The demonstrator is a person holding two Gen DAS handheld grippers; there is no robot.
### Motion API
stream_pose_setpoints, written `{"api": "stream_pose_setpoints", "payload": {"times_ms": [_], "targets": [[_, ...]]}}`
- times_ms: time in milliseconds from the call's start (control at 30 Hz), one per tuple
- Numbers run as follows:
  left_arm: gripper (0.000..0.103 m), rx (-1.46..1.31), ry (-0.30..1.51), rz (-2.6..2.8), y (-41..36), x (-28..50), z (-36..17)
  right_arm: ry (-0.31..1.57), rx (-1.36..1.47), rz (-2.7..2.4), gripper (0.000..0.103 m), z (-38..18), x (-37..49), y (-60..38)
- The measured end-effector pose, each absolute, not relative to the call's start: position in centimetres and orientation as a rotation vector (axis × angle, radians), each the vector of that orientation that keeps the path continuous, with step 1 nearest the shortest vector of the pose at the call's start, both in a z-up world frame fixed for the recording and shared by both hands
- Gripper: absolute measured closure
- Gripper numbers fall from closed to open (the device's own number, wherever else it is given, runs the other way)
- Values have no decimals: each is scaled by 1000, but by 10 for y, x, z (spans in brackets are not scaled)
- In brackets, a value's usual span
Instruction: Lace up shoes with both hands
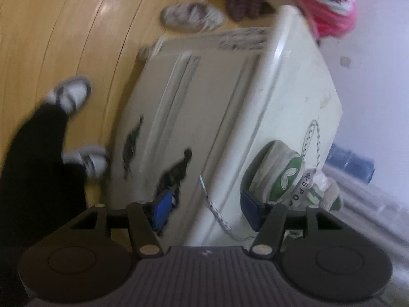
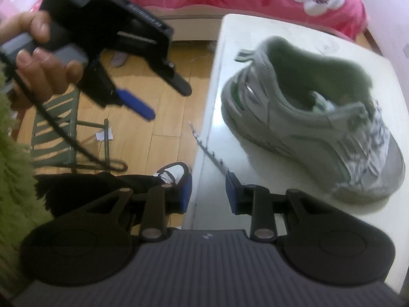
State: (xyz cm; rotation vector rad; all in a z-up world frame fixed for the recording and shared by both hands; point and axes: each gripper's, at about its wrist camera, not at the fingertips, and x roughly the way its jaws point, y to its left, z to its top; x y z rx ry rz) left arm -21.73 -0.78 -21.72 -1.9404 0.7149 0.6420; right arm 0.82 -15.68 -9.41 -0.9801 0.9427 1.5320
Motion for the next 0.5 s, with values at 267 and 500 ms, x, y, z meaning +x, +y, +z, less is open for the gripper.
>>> {"api": "stream_pose_setpoints", "payload": {"times_ms": [267, 500], "targets": [[44, -2082, 669, 751, -15, -222, -235, 966, -942, 1511, 75, -95, 15, -157], [48, -2152, 641, 804, -18, -221, -243, 965, -934, 1508, 75, -93, 14, -164]]}}
